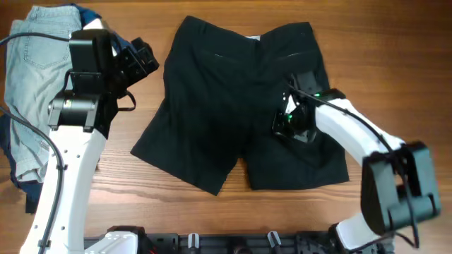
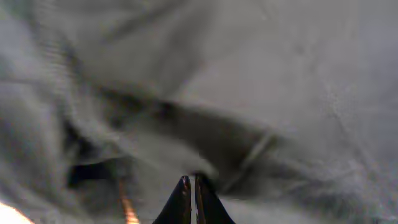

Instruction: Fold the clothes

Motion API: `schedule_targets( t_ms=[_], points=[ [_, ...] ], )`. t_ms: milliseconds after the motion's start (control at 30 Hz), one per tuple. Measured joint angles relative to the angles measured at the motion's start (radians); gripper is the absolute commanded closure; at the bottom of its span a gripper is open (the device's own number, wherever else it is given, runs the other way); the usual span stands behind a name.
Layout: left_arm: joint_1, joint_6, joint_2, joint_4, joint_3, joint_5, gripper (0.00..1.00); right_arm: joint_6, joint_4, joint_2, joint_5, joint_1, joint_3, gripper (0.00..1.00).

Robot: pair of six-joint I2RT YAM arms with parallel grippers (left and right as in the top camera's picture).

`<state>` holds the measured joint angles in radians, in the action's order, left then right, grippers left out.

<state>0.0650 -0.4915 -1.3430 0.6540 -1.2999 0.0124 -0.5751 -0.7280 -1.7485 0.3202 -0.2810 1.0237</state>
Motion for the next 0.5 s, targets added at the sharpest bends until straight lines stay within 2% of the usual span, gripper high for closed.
schedule_targets(
  t_ms=[233, 400, 500],
  points=[
    [0.0, 0.0, 0.0, 0.013, 0.0, 0.001, 0.01, -0.008, -0.021, -0.074, -0.085, 0.04, -0.001, 0.96],
    [0.0, 0.0, 0.0, 0.016, 0.0, 0.001, 0.0, -0.008, 0.043, -0.074, -0.117, 0.219, 0.0, 0.95],
    [0.0, 0.0, 0.0, 0.013, 0.0, 0.001, 0.01, 0.0, 0.136, -0.075, -0.147, 0.335, 0.0, 0.86]
  ],
)
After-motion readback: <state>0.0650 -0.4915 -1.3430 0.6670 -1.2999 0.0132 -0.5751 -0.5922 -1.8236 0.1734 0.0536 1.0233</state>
